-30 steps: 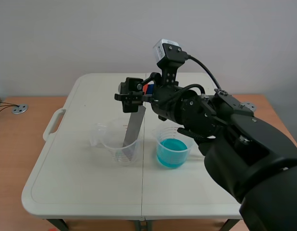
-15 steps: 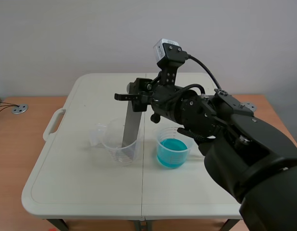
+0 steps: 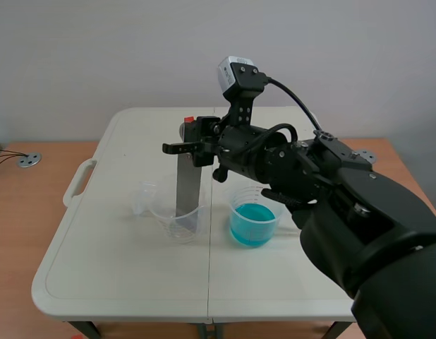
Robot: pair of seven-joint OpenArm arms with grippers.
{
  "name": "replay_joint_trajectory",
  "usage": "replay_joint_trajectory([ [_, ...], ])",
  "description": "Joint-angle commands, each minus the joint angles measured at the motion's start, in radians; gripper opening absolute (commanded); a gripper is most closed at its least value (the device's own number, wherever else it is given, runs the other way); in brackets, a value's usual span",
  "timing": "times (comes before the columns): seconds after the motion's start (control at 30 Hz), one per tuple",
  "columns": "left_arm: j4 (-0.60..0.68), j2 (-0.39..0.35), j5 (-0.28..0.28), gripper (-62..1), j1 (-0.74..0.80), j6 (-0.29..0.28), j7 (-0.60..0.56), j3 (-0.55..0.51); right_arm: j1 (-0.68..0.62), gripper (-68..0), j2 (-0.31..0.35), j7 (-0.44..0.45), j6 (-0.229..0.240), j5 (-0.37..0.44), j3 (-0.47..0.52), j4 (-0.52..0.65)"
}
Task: Hold the metal plate by the orange handle, dip it into the blue solution, take it out and point at it, then put the plate back in the beaker on the left.
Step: 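Lift the metal plate out of the left beaker, then move the plate over the blue solution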
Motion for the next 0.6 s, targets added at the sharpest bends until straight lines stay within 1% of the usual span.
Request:
replay_joint_trajectory([
  [0.0,0.011,0.000,-0.002,-58.2,0.005,-0.006,-0.009,-0.002,0.025,-66.4,-0.003,0.025,0.019,-0.002,0.001,0.017],
  [0.07,0.011,0.000,-0.002,-58.2,0.000,-0.006,-0.008,-0.002,0.025,-66.4,-0.003,0.025,0.032,-0.017,0.001,0.024],
  [0.23,0.011,0.000,-0.002,-58.2,-0.006,-0.007,0.013,-0.002,0.023,-66.4,-0.003,0.024,0.034,-0.035,0.001,0.050],
  [0.4,0.011,0.000,-0.002,-58.2,-0.006,-0.009,0.013,-0.002,0.023,-66.4,-0.003,0.024,0.083,-0.062,0.001,0.075],
  [0.57,0.011,0.000,-0.002,-58.2,-0.006,-0.009,0.013,-0.002,0.019,-66.4,-0.002,0.013,0.085,-0.074,0.001,0.106],
])
